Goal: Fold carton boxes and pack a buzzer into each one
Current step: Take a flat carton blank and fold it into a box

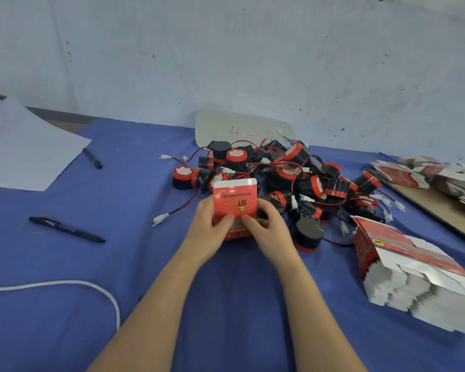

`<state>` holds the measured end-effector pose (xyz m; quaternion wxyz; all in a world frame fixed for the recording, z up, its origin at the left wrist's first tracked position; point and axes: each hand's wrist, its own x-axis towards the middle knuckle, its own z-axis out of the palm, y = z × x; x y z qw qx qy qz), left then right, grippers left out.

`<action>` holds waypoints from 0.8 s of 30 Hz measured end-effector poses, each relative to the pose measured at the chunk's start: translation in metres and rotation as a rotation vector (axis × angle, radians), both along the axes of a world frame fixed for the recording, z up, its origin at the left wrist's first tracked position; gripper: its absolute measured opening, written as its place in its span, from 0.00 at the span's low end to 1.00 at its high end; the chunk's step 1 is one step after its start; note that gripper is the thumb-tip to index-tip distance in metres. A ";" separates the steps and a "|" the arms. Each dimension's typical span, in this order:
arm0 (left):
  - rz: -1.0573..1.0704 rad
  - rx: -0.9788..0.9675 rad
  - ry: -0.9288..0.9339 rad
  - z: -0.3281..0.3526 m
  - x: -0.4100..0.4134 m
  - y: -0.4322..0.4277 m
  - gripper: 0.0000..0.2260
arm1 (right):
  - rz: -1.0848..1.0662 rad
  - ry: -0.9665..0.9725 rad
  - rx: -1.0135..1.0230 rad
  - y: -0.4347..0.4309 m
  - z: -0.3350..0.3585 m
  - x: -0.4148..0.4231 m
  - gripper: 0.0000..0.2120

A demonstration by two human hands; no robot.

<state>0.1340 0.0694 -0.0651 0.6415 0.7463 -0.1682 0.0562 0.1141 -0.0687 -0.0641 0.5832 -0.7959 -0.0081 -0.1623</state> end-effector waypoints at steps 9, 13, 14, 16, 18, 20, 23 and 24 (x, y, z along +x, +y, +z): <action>0.066 -0.258 0.097 0.001 0.002 -0.001 0.13 | 0.212 -0.005 -0.038 0.006 0.000 -0.001 0.17; 0.187 -0.314 0.097 0.001 0.006 0.001 0.15 | 0.152 0.059 -0.168 0.008 -0.004 -0.001 0.10; 0.238 -0.264 0.066 -0.001 0.007 0.001 0.16 | 0.145 0.051 -0.200 0.010 -0.005 -0.002 0.09; 0.275 -0.214 0.035 -0.002 0.007 0.001 0.17 | 0.141 0.044 -0.265 0.012 -0.004 -0.003 0.07; 0.244 -0.222 0.032 -0.004 0.007 0.000 0.12 | 0.140 0.047 -0.281 0.012 -0.003 -0.003 0.08; 0.258 -0.182 0.031 -0.007 0.008 0.000 0.08 | 0.131 0.037 -0.281 0.012 -0.003 -0.003 0.09; 0.320 -0.087 0.031 -0.010 0.011 -0.001 0.11 | 0.110 0.030 -0.325 0.013 -0.002 -0.004 0.09; 0.335 -0.065 0.029 -0.011 0.012 -0.001 0.12 | 0.108 0.029 -0.348 0.014 -0.002 -0.004 0.10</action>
